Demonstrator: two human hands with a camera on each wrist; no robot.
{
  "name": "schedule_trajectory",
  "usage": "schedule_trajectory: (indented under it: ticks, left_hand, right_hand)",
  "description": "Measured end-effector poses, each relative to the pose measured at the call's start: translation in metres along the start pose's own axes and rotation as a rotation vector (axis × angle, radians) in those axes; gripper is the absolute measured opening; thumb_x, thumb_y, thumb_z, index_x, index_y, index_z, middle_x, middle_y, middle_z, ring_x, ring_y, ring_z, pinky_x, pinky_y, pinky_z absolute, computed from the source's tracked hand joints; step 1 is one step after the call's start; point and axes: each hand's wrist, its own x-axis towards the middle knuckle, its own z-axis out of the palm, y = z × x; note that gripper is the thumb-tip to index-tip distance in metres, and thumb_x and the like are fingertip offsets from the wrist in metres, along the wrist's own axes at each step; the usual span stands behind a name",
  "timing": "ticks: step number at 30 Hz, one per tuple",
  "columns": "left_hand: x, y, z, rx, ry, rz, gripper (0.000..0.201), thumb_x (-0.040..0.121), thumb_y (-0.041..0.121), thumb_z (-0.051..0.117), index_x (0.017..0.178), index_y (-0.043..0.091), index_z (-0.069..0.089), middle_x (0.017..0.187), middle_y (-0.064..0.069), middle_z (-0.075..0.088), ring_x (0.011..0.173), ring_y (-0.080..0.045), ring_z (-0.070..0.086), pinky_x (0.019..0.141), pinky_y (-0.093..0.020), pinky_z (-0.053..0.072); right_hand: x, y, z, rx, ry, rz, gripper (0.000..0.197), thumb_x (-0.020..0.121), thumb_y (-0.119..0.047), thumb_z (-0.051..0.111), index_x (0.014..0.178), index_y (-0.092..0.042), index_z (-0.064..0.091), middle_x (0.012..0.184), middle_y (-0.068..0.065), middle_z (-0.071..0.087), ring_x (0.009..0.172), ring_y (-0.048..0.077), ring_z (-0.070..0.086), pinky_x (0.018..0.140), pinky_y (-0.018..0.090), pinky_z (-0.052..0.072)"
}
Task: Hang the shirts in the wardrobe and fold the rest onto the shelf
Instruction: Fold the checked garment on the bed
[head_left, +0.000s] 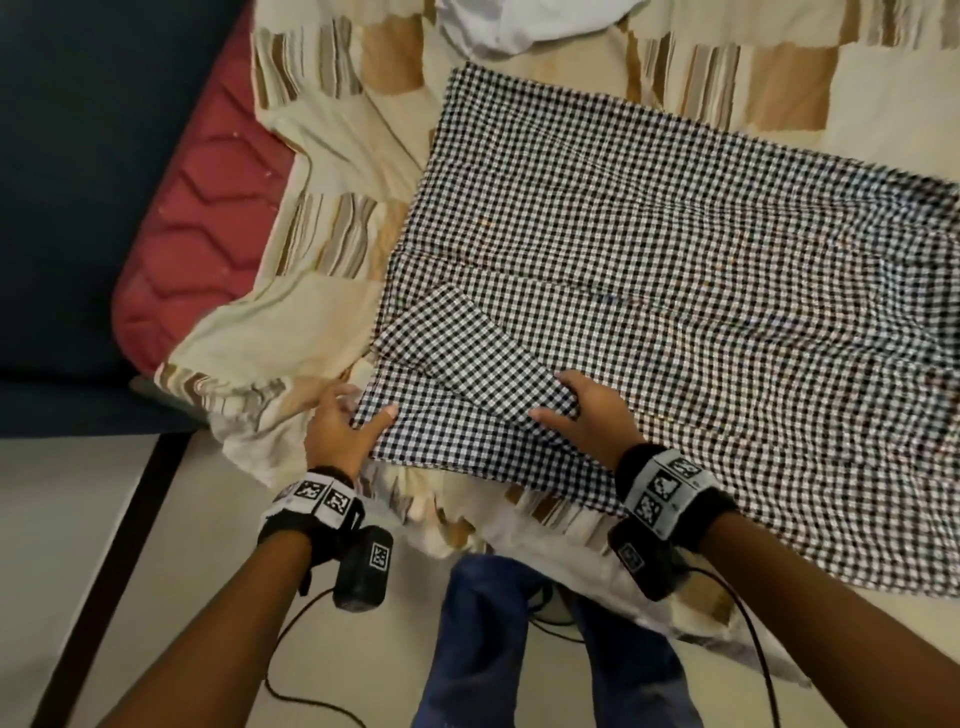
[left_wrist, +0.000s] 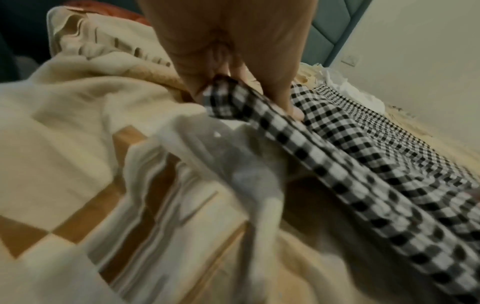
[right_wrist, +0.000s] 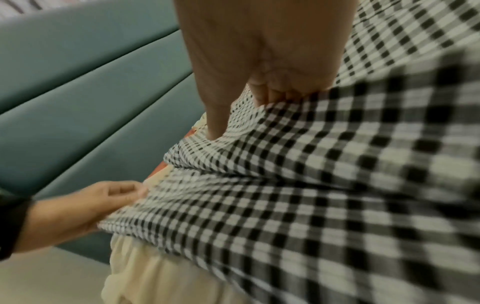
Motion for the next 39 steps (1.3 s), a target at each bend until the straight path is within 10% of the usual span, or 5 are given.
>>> schedule_trajectory:
  ticks: [6, 11, 24, 32, 39]
  left_hand:
    - [0.04, -0.025, -0.032, 0.057, -0.296, 0.055, 0.039, 0.071, 0.008, 0.079, 0.104, 0.008, 0.057, 0.081, -0.003, 0.057, 0.081, -0.022, 0.054, 0.068, -0.023, 0.042]
    - [0.035, -0.034, -0.036, 0.068, -0.119, 0.17, 0.022, 0.088, 0.011, 0.061, 0.108, 0.002, 0.059, 0.09, -0.009, 0.062, 0.079, -0.022, 0.058, 0.07, -0.024, 0.046]
    - [0.017, -0.036, -0.004, -0.032, -0.276, -0.119, 0.063, 0.067, 0.057, 0.072, 0.114, 0.018, 0.054, 0.107, -0.004, 0.064, 0.1, -0.023, 0.06, 0.093, -0.04, 0.049]
    - [0.013, -0.036, -0.008, -0.04, -0.273, -0.077, 0.024, 0.085, 0.029, 0.066, 0.092, 0.008, 0.059, 0.096, -0.013, 0.067, 0.095, -0.032, 0.063, 0.086, -0.044, 0.05]
    - [-0.007, -0.012, 0.01, 0.463, 0.052, 0.561, 0.039, 0.081, -0.005, 0.052, 0.121, -0.001, 0.05, 0.121, -0.024, 0.052, 0.114, -0.04, 0.046, 0.1, -0.05, 0.036]
  right_hand:
    - [0.0, -0.053, 0.031, 0.052, -0.063, -0.249, 0.035, 0.088, -0.028, 0.062, 0.119, -0.011, 0.055, 0.112, 0.006, 0.063, 0.098, 0.022, 0.06, 0.08, 0.028, 0.046]
    - [-0.023, -0.07, 0.083, -0.335, -0.286, -0.376, 0.033, 0.091, -0.013, 0.048, 0.123, -0.014, 0.054, 0.114, 0.01, 0.055, 0.103, 0.028, 0.053, 0.079, 0.04, 0.049]
    - [-0.039, -0.049, 0.1, -0.481, 0.105, -0.319, 0.034, 0.056, -0.015, 0.083, 0.083, -0.014, 0.063, 0.072, -0.001, 0.058, 0.06, 0.015, 0.054, 0.043, 0.021, 0.04]
    - [-0.052, -0.028, 0.107, -0.544, 0.175, -0.367, 0.016, 0.064, -0.016, 0.07, 0.078, -0.016, 0.063, 0.07, -0.002, 0.058, 0.059, 0.014, 0.054, 0.048, 0.023, 0.043]
    - [-0.044, -0.047, 0.105, -0.291, 0.369, -0.299, 0.018, 0.088, -0.016, 0.045, 0.085, -0.009, 0.062, 0.083, 0.005, 0.061, 0.074, 0.021, 0.055, 0.068, 0.035, 0.049]
